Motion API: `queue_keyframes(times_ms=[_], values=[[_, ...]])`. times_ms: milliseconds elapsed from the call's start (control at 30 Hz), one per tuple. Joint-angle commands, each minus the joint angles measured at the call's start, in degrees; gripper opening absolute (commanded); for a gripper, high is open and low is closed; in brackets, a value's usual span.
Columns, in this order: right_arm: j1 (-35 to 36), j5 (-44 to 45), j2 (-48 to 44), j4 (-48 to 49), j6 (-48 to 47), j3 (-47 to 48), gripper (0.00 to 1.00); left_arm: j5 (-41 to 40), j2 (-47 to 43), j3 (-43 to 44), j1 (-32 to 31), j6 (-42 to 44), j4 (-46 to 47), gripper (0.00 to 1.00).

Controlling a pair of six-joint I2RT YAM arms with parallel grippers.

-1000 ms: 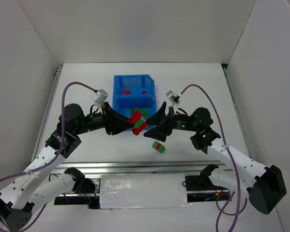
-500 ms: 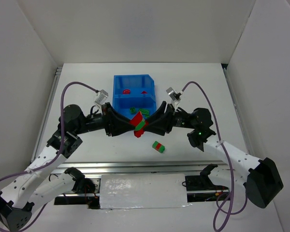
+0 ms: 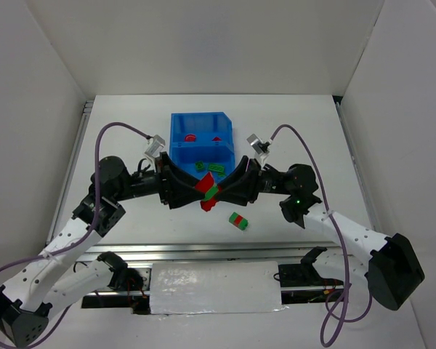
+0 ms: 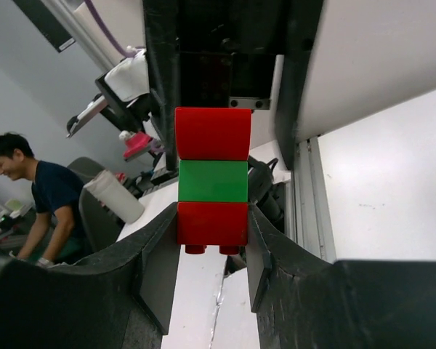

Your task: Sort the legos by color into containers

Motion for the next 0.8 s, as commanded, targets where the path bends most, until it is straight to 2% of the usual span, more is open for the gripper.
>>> queue_keyframes(times_ms=[0, 67, 133, 167, 200, 267, 433, 500, 600, 667, 767], values=[[0.5, -1.8, 0.2, 2.7, -0.3, 0.5, 0.12, 1.1, -0.2, -0.7, -0.1, 0.9, 3.5, 0.86], [0.5, -2.2, 0.7, 1.9, -0.6, 1.0, 0.12, 2.0, -0.3, -0.8, -0.1, 0.6, 4.0, 0.91], [0.6, -2.7, 1.1, 1.7, -0.2, 1.3, 0.12, 2.8, 0.2, -0.7, -0.1, 0.3, 5.0, 0.88], [0.6, -2.7, 1.1, 2.2, 0.1, 1.2, 0.12, 3.1, 0.4, -0.6, -0.1, 0.3, 5.2, 0.84], [0.6, -2.7, 1.1, 2.4, 0.2, 1.2, 0.12, 3.5, 0.9, -0.6, -0.1, 0.2, 5.9, 0.73], [0.7, -2.4, 1.0, 0.6, -0.6, 1.6, 0.12, 4.5, 1.8, -0.6, -0.1, -0.1, 6.3, 0.64], [1.3, -1.4, 1.1, -2.9, -2.6, 2.8, 0.12, 6.5, 3.0, -1.5, -0.2, -1.4, 9.0, 0.68], [1.3, -1.4, 1.2, -2.7, -2.4, 3.1, 0.12, 6.6, 3.2, -1.9, -0.2, -1.7, 9.7, 0.63], [1.4, -1.6, 1.1, -4.8, -3.1, 4.4, 0.12, 7.5, 3.8, -2.8, -0.2, -3.2, 11.7, 0.62], [1.4, -1.3, 0.5, -5.9, -3.6, 4.1, 0.12, 9.7, 4.6, -2.8, -0.2, -3.4, 13.8, 0.54], [1.4, -0.7, 0.3, -7.9, -4.9, 4.2, 0.12, 7.9, 4.5, -2.3, -0.3, -2.4, 11.8, 0.42]])
